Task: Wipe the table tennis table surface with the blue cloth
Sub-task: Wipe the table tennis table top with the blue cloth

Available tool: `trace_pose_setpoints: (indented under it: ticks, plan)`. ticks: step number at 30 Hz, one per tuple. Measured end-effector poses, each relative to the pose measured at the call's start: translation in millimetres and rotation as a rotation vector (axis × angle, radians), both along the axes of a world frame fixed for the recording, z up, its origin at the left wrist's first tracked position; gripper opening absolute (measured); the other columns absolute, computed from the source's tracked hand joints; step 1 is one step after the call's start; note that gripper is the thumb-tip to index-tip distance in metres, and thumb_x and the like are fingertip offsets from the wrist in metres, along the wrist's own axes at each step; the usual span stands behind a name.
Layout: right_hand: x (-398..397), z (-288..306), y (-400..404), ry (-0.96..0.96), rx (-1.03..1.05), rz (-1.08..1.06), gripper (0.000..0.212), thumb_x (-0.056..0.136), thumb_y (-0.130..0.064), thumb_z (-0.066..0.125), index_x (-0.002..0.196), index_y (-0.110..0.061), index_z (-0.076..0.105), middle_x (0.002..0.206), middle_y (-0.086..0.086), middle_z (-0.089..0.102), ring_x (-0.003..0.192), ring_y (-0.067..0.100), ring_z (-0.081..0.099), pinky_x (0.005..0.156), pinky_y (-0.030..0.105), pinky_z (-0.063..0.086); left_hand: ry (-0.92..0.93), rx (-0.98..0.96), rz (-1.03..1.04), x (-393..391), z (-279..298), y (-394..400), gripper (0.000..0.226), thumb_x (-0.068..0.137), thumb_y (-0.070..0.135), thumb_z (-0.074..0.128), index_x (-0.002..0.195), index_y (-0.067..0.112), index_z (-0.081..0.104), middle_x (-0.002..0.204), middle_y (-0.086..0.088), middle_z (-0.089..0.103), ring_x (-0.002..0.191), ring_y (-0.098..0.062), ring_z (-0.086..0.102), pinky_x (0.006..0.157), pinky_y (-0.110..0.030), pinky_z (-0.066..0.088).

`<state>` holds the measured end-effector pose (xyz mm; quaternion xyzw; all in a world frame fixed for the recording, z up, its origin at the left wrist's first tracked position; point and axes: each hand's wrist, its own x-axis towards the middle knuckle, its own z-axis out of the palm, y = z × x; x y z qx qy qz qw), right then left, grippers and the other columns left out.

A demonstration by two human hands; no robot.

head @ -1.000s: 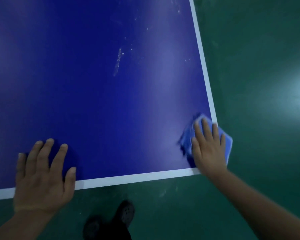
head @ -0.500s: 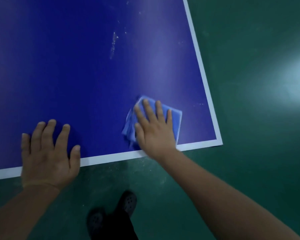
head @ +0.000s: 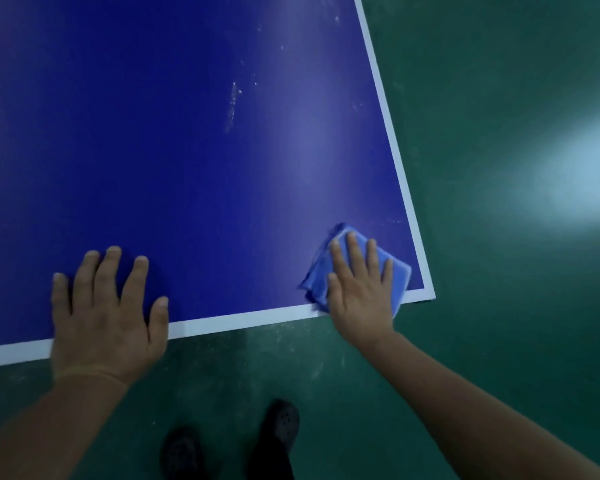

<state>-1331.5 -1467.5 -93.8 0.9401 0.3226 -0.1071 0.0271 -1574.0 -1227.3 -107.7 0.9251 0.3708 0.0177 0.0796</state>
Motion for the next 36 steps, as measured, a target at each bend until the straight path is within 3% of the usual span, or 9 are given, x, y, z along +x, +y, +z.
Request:
trace_pose_setpoints:
  ticks: [6,12,16,19,23,27,30,32,36]
  plan:
    - [29,1,-10,0.062,0.028,0.23,0.058,0.102,-0.054,0.002,0.156,-0.036,0.01,0.165,-0.01,0.003,0.153,0.022,-0.008,0.121,0.048,-0.007,-0.027,0.017,0.005,3,-2,3,0.07,0.091,0.047,0.033,0.14,0.0,0.049,0.151,-0.027,0.035,0.143,-0.045,0.024,0.12,-0.046,-0.006]
    - [144,5,-3,0.015,-0.018,0.252,0.06,0.096,-0.056,-0.003,0.154,-0.038,-0.003,0.165,-0.01,-0.006,0.153,0.023,-0.009,0.122,0.05,-0.005,-0.069,0.023,0.048,-1,-13,1,0.069,0.094,0.048,0.032,0.143,0.001,0.045,0.155,-0.024,0.03,0.15,-0.033,0.016,0.11,-0.072,0.022]
    - [227,5,35,0.032,0.048,0.252,0.072,0.091,-0.057,-0.001,0.158,-0.034,0.014,0.167,-0.006,0.004,0.153,0.026,-0.002,0.121,0.054,0.003,-0.182,0.033,0.249,27,4,-36,0.067,0.093,0.045,0.036,0.142,0.0,0.045,0.153,-0.024,0.031,0.143,-0.046,0.027,0.112,-0.071,0.021]
    - [260,3,62,0.043,0.067,0.298,0.061,0.1,-0.052,0.008,0.158,-0.034,0.012,0.167,-0.006,0.003,0.153,0.027,-0.006,0.121,0.055,0.0,-0.185,0.014,0.365,91,16,-89,0.067,0.091,0.043,0.036,0.142,0.001,0.045,0.154,-0.024,0.031,0.144,-0.042,0.025,0.118,-0.061,0.012]
    - [238,1,41,-0.008,0.079,0.341,0.058,0.103,-0.044,0.011,0.158,-0.028,0.012,0.167,0.001,0.006,0.152,0.033,0.001,0.12,0.059,0.007,-0.226,-0.142,0.63,174,13,-139,0.065,0.094,0.043,0.033,0.15,0.009,0.035,0.163,-0.017,0.018,0.152,-0.032,0.01,0.123,-0.052,-0.002]
    - [157,5,-65,0.065,0.049,0.696,0.058,0.104,-0.048,0.006,0.158,-0.029,0.017,0.166,0.004,0.012,0.152,0.036,0.005,0.118,0.06,0.01,-0.156,-0.101,0.745,196,5,-148,0.067,0.094,0.045,0.03,0.15,0.008,0.034,0.163,-0.018,0.019,0.152,-0.033,0.009,0.122,-0.057,-0.001]
    - [183,4,-67,0.109,0.019,0.855,0.056,0.104,-0.048,0.009,0.156,-0.031,0.021,0.164,0.001,0.02,0.151,0.034,0.011,0.118,0.059,0.007,-0.138,-0.105,0.744,197,6,-149,0.064,0.096,0.043,0.028,0.15,0.01,0.034,0.163,-0.016,0.019,0.153,-0.031,0.008,0.122,-0.057,-0.001]
    - [221,1,-22,0.038,0.009,0.83,0.057,0.103,-0.049,0.006,0.155,-0.03,0.015,0.165,0.002,0.017,0.151,0.034,0.009,0.12,0.057,0.004,-0.127,-0.108,0.741,199,7,-149,0.063,0.098,0.044,0.023,0.151,0.011,0.034,0.163,-0.015,0.019,0.153,-0.029,0.007,0.122,-0.058,-0.001]
    - [290,0,88,0.016,0.08,0.46,0.059,0.102,-0.047,0.008,0.158,-0.03,0.01,0.167,0.0,0.004,0.152,0.032,0.0,0.121,0.056,0.001,-0.105,-0.108,0.743,199,4,-147,0.064,0.099,0.045,0.02,0.153,0.013,0.033,0.164,-0.013,0.018,0.154,-0.025,0.004,0.122,-0.055,-0.004]
